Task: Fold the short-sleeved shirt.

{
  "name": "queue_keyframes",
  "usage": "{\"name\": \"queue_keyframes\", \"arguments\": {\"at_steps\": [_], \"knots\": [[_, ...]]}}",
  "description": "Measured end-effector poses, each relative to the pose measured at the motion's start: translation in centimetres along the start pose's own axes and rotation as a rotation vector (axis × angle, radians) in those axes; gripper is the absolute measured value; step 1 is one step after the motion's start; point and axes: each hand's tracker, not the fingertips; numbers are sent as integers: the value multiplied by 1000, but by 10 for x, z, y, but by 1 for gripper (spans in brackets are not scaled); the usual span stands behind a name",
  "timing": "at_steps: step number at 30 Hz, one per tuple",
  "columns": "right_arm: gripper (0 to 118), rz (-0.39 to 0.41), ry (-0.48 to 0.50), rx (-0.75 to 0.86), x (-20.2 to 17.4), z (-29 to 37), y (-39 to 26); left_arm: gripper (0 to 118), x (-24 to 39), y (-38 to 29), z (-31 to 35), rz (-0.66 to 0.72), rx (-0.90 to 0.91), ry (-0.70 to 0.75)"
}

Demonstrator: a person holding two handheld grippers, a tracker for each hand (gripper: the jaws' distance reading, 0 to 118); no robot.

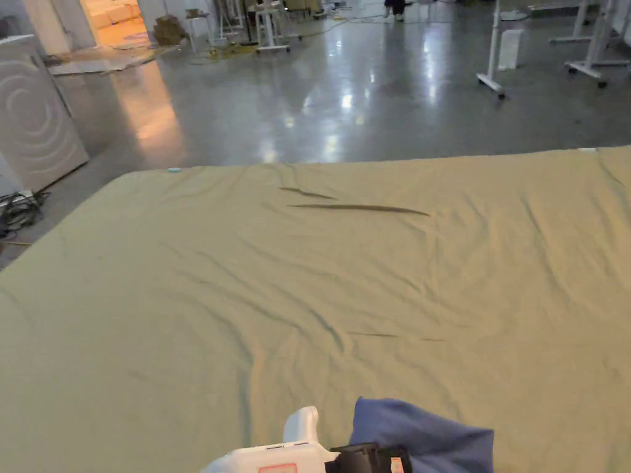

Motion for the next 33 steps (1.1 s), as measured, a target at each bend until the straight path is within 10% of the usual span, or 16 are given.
{"name": "queue_keyframes", "arguments": {"at_steps": [4, 15, 18, 20, 24, 33], "knots": [[0, -32, 23, 16, -13, 21, 6, 33, -20, 73, 115, -90, 113, 201], [0, -47, -38, -111, 13, -4, -20, 34, -171, 167, 258, 194, 104, 539], [0, -41, -73, -133, 12, -7, -22, 80, -198, 168, 246, 209, 86, 639], [0, -31, -68, -132, 10, -4, -20, 89, -198, 170, 246, 207, 41, 794], [0, 46, -78, -98, -3, 10, -8, 89, -134, 187, 271, 4, -26, 1015], [0, 359, -57, 141, -73, 59, 41, 89, 138, 95, 276, -524, 361, 613]]}}
